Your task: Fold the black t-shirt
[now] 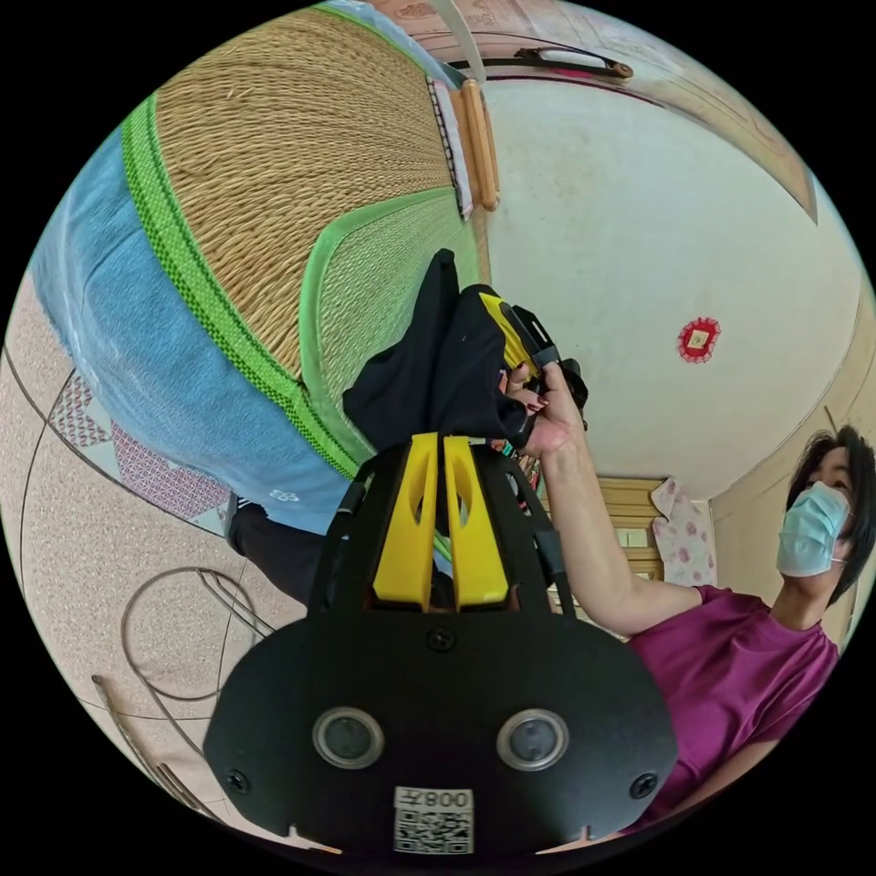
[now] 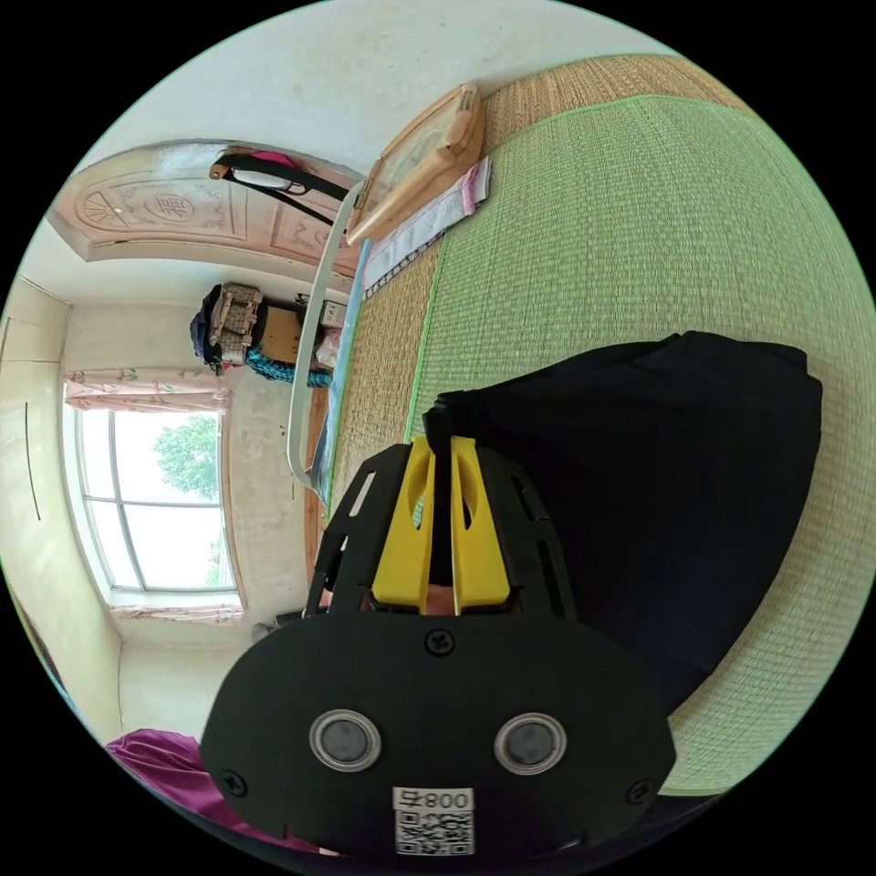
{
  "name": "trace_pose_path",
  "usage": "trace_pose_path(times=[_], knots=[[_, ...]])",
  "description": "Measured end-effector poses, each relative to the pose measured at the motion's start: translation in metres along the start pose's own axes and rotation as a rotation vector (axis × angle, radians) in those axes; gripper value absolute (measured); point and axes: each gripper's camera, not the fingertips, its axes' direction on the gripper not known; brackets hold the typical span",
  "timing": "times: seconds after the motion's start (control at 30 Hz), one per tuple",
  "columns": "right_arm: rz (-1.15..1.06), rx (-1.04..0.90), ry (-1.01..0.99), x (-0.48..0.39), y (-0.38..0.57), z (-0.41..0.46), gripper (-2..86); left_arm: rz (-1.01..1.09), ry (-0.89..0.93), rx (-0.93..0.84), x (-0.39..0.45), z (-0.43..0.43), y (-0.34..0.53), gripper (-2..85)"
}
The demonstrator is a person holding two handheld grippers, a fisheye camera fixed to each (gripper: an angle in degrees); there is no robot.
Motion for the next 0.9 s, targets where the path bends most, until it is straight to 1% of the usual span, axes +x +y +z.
trace_pose_path(times=[0.27,0.4,0.9], knots=[[-0.028,-0.054,0.063,-0.021,-0.018,0.037,3.8,-0.037,0.029,0.031,-0.012,-0.052,0.004,1.0],[-0.046,-0.073,0.038,-0.027,-0.023,0.045,4.4,-0.038,0.025,0.038,-0.011,-0.072,0.009,1.0],[-0.202,-0.070,-0.102,-0.064,-0.023,0.008,7.1,-0.019,-0.027,0.029,0.008,-0.129,0.029,1.1]])
